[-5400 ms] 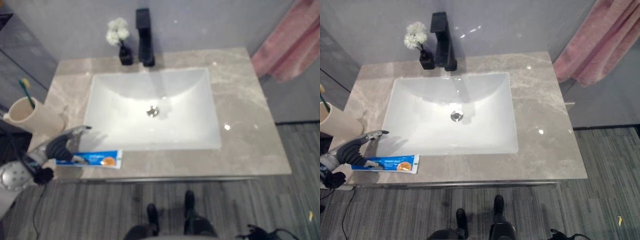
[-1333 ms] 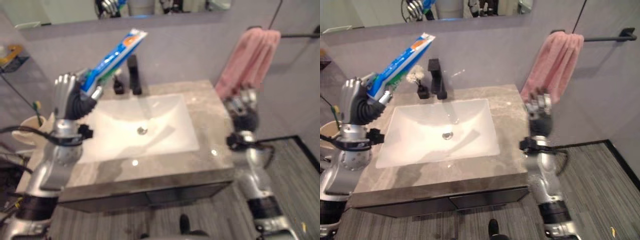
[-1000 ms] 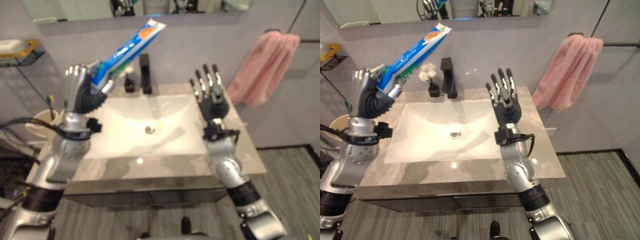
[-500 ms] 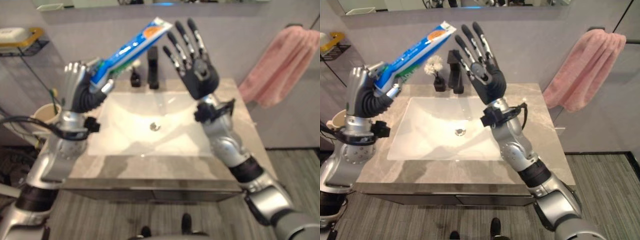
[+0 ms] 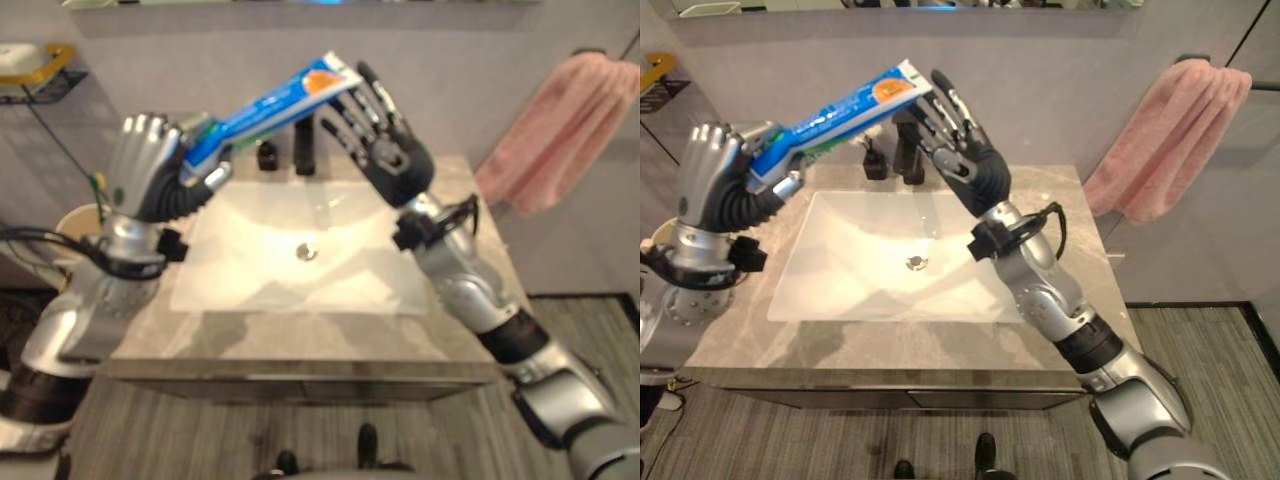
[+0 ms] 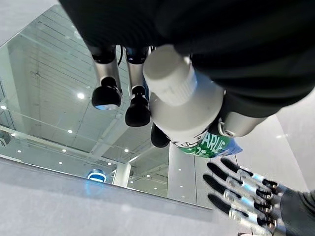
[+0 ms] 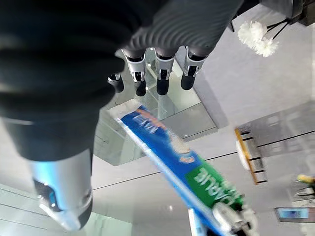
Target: Put brush and paste in cup on sink, flatten towel.
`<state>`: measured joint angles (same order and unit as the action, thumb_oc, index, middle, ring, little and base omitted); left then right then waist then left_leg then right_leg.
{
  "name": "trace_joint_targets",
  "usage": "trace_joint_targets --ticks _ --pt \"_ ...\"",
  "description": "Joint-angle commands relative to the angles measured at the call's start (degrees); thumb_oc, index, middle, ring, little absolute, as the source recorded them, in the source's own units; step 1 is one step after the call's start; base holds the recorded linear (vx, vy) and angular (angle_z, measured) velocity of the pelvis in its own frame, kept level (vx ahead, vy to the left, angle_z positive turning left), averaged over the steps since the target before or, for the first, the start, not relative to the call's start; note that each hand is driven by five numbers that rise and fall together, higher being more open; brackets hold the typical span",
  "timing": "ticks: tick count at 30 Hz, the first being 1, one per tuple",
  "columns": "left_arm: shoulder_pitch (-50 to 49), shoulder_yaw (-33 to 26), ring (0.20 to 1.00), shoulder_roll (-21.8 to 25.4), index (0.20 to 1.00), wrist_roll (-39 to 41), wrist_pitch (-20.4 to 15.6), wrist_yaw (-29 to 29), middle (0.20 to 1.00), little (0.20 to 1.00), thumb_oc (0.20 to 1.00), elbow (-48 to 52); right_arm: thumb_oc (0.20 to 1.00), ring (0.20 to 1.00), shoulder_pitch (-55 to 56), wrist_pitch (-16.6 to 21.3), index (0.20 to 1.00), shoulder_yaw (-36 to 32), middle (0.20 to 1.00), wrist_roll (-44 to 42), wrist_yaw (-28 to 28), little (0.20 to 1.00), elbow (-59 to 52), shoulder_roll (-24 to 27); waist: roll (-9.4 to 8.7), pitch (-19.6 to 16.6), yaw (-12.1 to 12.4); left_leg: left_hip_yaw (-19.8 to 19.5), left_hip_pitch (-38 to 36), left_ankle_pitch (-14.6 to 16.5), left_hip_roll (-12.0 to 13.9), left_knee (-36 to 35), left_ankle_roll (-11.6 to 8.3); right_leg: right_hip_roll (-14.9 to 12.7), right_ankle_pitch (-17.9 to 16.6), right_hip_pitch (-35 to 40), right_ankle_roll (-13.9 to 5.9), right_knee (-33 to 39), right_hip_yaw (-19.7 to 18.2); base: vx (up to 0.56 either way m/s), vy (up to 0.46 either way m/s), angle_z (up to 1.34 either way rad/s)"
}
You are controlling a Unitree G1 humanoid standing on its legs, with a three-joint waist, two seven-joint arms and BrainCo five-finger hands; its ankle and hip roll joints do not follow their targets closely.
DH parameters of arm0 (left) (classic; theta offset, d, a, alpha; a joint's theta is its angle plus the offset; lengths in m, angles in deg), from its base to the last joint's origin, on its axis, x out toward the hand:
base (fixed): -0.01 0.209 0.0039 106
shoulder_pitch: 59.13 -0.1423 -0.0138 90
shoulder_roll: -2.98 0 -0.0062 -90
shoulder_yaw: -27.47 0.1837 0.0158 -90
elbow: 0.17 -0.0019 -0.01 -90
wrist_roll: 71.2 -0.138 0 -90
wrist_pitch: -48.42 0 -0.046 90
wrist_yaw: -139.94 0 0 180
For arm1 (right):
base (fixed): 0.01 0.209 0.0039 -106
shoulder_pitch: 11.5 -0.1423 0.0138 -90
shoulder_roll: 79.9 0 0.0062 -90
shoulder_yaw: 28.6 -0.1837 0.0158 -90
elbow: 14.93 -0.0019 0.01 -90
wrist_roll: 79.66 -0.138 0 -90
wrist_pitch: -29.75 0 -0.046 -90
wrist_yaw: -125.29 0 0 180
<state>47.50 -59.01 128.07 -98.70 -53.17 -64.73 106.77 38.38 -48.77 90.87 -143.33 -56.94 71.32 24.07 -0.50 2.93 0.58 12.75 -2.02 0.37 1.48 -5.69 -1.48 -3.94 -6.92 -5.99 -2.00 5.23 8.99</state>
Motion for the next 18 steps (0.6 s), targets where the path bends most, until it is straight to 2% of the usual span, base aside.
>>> trace_joint_targets --ticks 1,18 --pt "5.24 1.90 0.200 5.28 0.200 0.25 -0.24 -1.99 0.200 0.200 0.200 4.27 1.000 1.000 -3.64 0.91 1.000 0.15 1.000 -2.13 0.07 1.000 -1.68 -0.87 -2.38 -1.58 0.69 -3.11 1.44 3.93 0.84 0.69 0.80 -3.92 6.33 6.59 -4.02 -0.23 2.49 0.00 0.000 0.00" --pt "8.14 8.34 0.200 3.22 0.200 0.48 -0.70 -1.16 0.200 0.200 0.200 5.48 1.000 1.000 -8.55 1.77 1.000 1.98 1.000 -1.60 3.12 1.000 4.49 -5.56 -2.90 -1.51 1.13 -3.51 2.06 4.04 0.87 0.69 0.78 -3.74 6.60 6.14 -4.00 -0.23 2.61 0.02 -0.001 0.00"
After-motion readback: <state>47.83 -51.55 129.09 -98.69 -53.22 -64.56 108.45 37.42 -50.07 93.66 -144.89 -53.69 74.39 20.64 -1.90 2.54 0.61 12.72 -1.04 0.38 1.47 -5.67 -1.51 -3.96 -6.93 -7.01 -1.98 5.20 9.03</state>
